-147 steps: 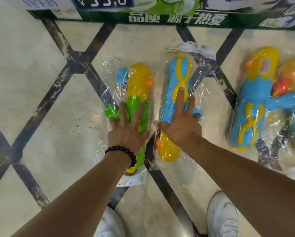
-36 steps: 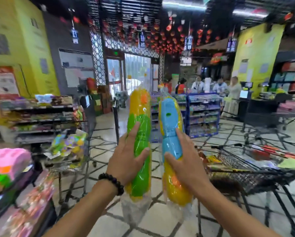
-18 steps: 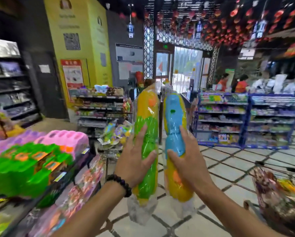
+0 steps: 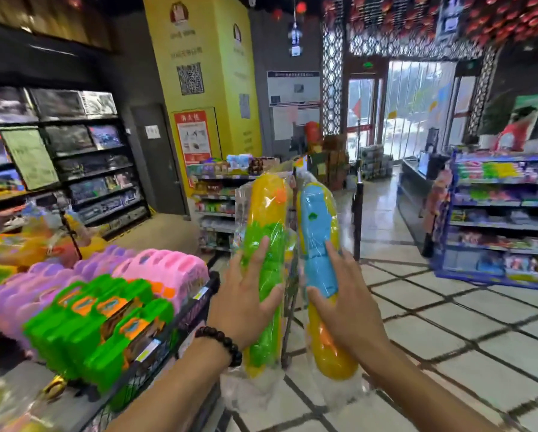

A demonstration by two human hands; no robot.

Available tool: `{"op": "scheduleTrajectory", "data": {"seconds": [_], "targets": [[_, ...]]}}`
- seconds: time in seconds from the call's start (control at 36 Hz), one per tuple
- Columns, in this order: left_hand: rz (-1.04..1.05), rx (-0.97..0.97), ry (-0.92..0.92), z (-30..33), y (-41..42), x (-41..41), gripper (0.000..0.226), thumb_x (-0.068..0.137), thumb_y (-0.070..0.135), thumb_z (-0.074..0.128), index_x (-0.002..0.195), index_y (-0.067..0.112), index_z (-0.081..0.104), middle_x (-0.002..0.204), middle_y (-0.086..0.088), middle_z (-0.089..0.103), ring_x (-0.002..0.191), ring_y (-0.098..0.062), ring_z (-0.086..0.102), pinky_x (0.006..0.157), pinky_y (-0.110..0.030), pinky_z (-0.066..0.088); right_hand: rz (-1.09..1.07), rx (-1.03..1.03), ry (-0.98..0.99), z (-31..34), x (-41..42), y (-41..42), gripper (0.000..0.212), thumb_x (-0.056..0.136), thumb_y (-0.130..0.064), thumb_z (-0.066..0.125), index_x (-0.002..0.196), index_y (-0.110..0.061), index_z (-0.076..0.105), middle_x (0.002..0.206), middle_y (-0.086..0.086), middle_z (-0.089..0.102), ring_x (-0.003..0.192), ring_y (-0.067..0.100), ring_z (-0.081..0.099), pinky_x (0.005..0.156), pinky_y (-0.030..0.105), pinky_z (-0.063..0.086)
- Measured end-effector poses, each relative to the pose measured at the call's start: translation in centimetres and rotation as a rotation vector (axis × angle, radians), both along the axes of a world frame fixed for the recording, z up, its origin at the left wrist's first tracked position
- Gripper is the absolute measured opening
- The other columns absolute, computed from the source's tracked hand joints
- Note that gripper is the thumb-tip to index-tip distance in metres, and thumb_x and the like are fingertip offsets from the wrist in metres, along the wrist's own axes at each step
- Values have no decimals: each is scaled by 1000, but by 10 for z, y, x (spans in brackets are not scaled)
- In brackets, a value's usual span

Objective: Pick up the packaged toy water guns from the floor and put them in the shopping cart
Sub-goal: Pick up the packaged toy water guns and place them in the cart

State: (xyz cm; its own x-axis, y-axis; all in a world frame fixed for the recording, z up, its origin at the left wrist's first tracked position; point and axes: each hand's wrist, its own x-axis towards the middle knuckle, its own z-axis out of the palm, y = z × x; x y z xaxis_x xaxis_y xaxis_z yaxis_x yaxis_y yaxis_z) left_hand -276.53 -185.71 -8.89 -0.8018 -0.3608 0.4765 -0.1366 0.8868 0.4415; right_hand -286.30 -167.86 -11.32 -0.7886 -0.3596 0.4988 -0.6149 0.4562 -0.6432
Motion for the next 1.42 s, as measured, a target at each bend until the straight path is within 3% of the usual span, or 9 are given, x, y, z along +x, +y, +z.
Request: {"op": "scheduleTrajectory", "data": {"seconds": [0.33, 0.56, 0.83, 0.97, 1.11, 1.22, 1.42], "targets": [[131, -14, -60, -32, -124, -104, 89, 92, 59, 55, 149, 62, -13, 167, -8, 15, 153, -28, 22, 118, -51, 34, 74, 86, -120, -30, -130, -122, 85, 92, -47, 62, 158, -51, 10, 168, -18, 9, 143, 14, 39, 99, 39, 46], [155, 17, -89, -59, -251, -178, 86, 93, 59, 53, 151, 60, -10, 164, -10, 17, 149, -34, 29, 107, -58, 45, 19, 133, -139, -48, -206, -222, 83, 93, -53, 57, 156, -56, 3, 165, -21, 11, 137, 13, 44, 85, 35, 47], [113, 75, -112, -69, -403, -268, 86, 94, 60, 53, 149, 63, -13, 167, -8, 11, 149, -34, 28, 106, -56, 47, -130, 155, -108, -55, -305, -336, 82, 91, -56, 55, 154, -58, 3, 165, -16, 17, 140, 15, 42, 91, 46, 54], [80, 80, -140, -79, -440, -315, 87, 94, 59, 53, 150, 62, -13, 166, -12, 14, 148, -37, 30, 109, -55, 43, -169, 186, -120, -63, -351, -366, 82, 92, -52, 57, 156, -53, 6, 163, -12, 22, 134, 16, 47, 86, 41, 52], [90, 84, -178, -88, -466, -376, 87, 93, 62, 51, 148, 62, -16, 167, -9, 12, 151, -32, 26, 108, -53, 45, -181, 187, -138, -70, -405, -395, 83, 91, -52, 58, 155, -57, 5, 164, -15, 19, 138, 15, 44, 90, 45, 54], [62, 112, -199, -95, -479, -430, 87, 94, 61, 53, 149, 62, -15, 168, -9, 8, 155, -29, 14, 118, -51, 34, -156, 190, -141, -82, -456, -415, 83, 91, -53, 56, 154, -58, 3, 163, -15, 19, 134, 15, 48, 84, 45, 56], [97, 34, -257, -98, -489, -527, 85, 95, 64, 49, 147, 64, -18, 166, -8, 12, 151, -31, 26, 107, -48, 45, -102, 170, -188, -97, -555, -440, 82, 93, -53, 55, 154, -60, 0, 164, -19, 16, 120, 18, 58, 80, 43, 56]]}}
